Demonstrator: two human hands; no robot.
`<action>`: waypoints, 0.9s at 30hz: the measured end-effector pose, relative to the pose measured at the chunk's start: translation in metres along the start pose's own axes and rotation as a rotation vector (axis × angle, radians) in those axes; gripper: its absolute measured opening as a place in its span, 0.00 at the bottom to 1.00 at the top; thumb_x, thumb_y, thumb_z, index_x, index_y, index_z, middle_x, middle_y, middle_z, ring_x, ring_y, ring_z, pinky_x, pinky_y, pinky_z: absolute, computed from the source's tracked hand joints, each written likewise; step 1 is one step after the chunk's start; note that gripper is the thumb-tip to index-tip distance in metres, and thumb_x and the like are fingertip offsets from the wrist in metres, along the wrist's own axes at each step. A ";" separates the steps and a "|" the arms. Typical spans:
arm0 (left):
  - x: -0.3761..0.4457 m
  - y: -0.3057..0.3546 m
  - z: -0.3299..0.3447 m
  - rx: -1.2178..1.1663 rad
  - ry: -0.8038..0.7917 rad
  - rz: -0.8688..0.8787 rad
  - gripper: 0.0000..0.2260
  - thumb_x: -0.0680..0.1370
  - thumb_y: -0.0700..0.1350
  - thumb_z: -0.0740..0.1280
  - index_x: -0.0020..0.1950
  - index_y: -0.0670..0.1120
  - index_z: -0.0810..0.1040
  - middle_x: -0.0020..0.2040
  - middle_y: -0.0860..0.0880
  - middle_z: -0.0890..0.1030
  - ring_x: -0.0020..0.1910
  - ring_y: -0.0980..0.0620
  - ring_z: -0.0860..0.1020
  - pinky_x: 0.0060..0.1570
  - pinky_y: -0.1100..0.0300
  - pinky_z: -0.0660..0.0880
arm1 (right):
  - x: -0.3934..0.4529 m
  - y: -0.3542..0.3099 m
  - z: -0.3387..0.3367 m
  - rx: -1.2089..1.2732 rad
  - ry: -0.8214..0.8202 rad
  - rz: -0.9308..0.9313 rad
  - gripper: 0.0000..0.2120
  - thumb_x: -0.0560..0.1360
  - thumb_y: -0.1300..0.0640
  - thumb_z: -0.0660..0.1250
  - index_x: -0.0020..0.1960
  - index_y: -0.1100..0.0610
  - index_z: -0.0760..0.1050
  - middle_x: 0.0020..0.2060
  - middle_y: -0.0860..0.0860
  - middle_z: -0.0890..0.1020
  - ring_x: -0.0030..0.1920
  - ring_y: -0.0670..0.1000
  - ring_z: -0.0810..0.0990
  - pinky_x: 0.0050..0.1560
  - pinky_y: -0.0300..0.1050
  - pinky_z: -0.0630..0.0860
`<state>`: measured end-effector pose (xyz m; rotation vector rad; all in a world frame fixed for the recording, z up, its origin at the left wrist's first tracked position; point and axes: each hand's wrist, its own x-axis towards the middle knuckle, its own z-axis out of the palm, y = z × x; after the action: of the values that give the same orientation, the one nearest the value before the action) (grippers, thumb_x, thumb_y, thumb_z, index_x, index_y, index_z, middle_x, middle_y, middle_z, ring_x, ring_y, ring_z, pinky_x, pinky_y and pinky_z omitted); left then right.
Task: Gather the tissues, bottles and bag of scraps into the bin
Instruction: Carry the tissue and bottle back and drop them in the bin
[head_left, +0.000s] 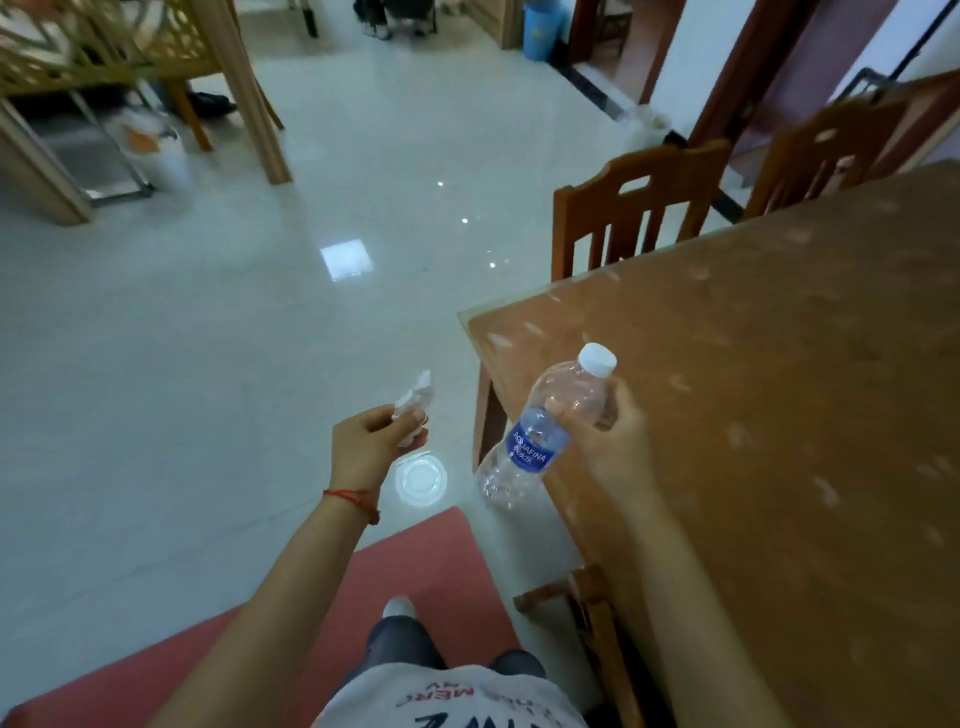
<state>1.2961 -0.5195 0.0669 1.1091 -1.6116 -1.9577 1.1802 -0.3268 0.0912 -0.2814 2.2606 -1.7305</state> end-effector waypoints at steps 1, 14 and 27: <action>0.006 0.002 -0.012 -0.016 0.028 -0.003 0.06 0.71 0.37 0.71 0.35 0.44 0.82 0.36 0.42 0.81 0.34 0.53 0.81 0.45 0.57 0.80 | 0.004 -0.003 0.016 0.003 -0.037 -0.002 0.19 0.65 0.54 0.75 0.53 0.44 0.73 0.45 0.43 0.82 0.48 0.46 0.81 0.48 0.42 0.77; 0.088 0.026 -0.151 -0.141 0.248 -0.047 0.04 0.71 0.35 0.70 0.36 0.40 0.80 0.40 0.39 0.77 0.39 0.46 0.77 0.35 0.66 0.78 | 0.049 -0.033 0.196 -0.059 -0.343 -0.009 0.26 0.66 0.53 0.74 0.62 0.56 0.72 0.54 0.50 0.79 0.55 0.48 0.79 0.48 0.35 0.75; 0.220 0.064 -0.162 -0.229 0.296 -0.069 0.02 0.71 0.33 0.69 0.41 0.39 0.80 0.38 0.42 0.79 0.35 0.49 0.78 0.35 0.66 0.79 | 0.174 -0.058 0.276 -0.117 -0.371 -0.034 0.26 0.68 0.54 0.73 0.64 0.55 0.70 0.54 0.49 0.79 0.53 0.48 0.78 0.45 0.32 0.72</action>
<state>1.2703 -0.7982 0.0476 1.3023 -1.1803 -1.8591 1.1083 -0.6492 0.0624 -0.6141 2.0927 -1.4217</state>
